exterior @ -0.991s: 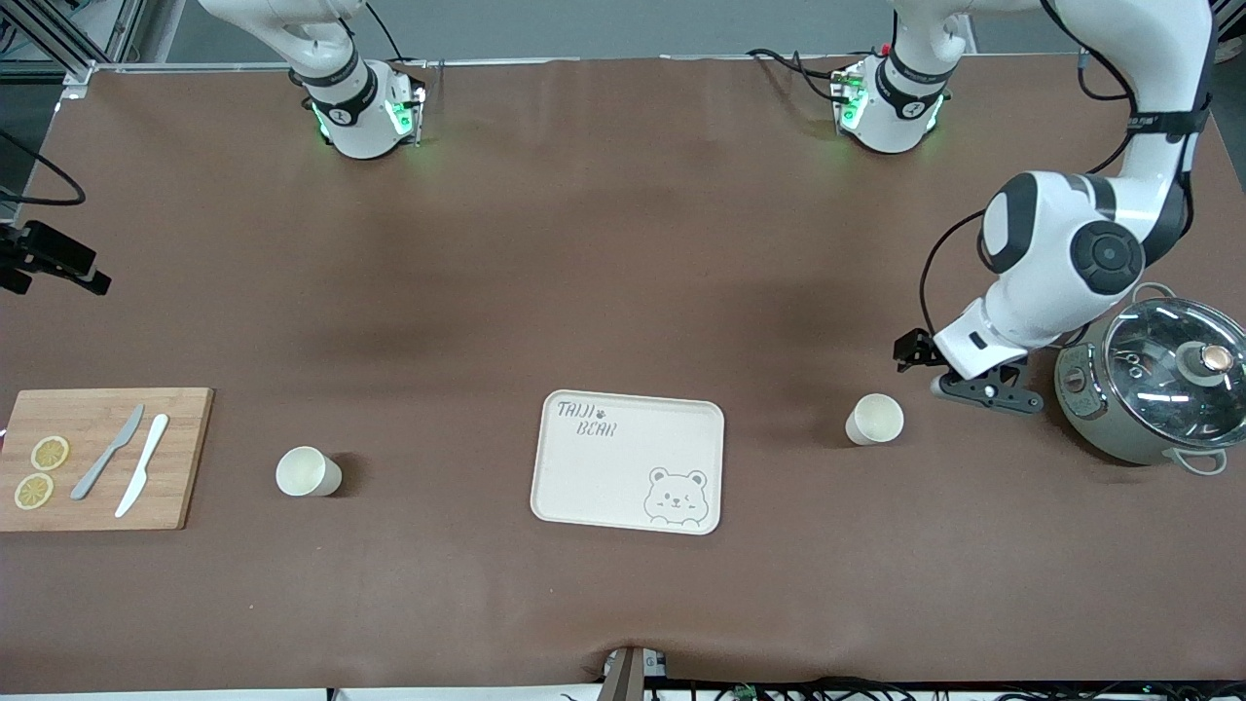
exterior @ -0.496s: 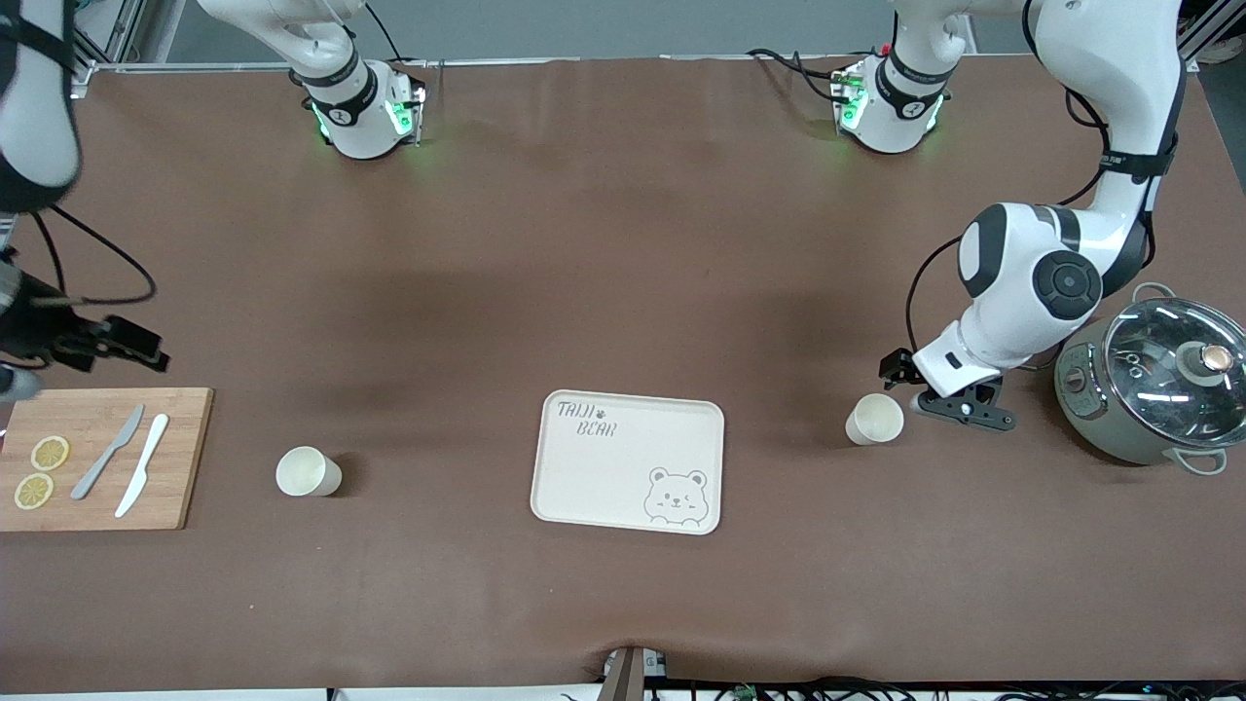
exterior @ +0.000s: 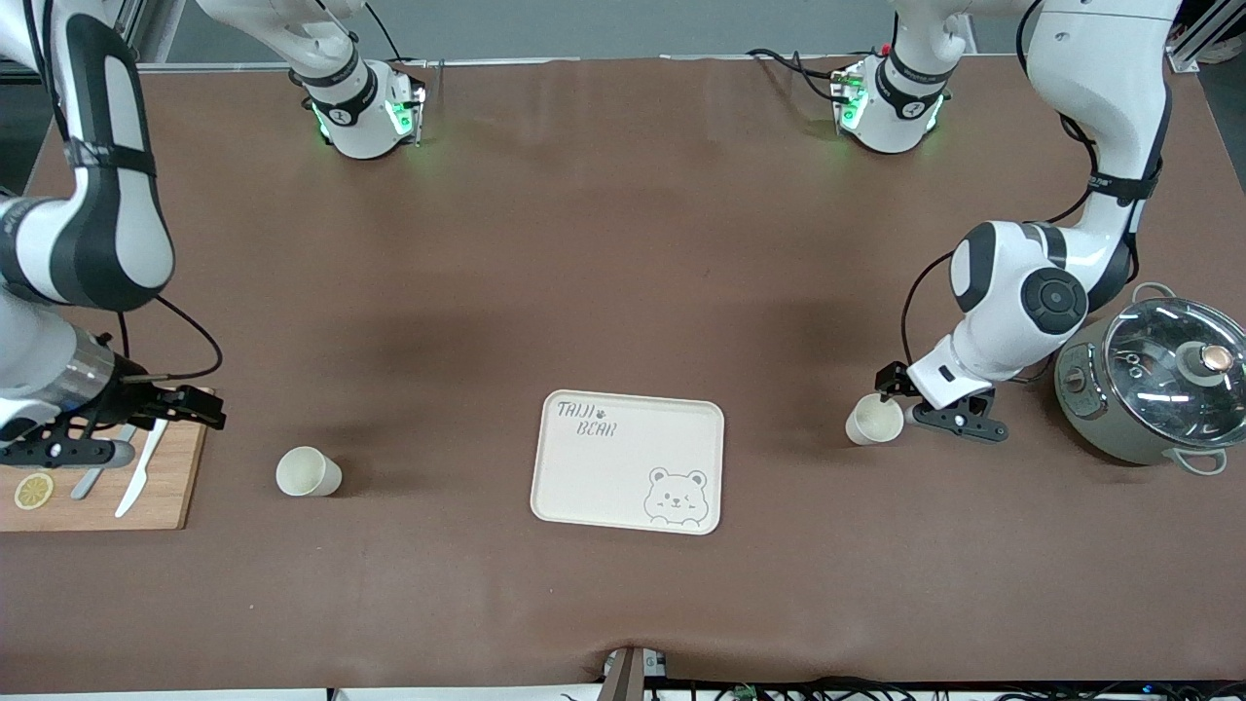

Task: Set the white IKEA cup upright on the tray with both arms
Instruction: 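Lower the left gripper around the cup while the right gripper reaches the other cup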

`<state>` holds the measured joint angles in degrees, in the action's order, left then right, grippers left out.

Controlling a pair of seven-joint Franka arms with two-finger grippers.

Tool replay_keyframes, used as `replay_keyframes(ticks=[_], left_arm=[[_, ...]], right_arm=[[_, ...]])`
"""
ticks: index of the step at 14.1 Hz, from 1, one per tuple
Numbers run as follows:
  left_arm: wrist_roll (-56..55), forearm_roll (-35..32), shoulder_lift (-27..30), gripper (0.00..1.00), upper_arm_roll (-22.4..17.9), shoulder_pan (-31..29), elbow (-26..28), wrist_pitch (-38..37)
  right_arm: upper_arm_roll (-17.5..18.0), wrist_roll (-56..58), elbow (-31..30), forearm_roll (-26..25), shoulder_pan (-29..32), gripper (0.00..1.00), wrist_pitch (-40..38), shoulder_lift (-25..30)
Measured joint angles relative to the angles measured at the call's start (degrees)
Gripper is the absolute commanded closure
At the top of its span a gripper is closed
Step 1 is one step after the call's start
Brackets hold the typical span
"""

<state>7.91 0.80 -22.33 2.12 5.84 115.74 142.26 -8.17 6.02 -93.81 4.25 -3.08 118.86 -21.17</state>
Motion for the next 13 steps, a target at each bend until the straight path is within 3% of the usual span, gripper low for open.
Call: replay_keyframes(ticks=[8, 13], left_arm=[[0.0, -1.7, -4.1, 0.0, -0.1, -0.1, -3.3, 0.1], [-0.4, -1.7, -6.9, 0.0, 0.0, 0.2, -5.3, 0.4]], right_arm=[[0.3, 0.0, 0.1, 0.3, -1.8, 0.0, 11.1, -9.7], [0.4, 0.0, 0.2, 0.6, -1.9, 0.0, 12.6, -11.9]])
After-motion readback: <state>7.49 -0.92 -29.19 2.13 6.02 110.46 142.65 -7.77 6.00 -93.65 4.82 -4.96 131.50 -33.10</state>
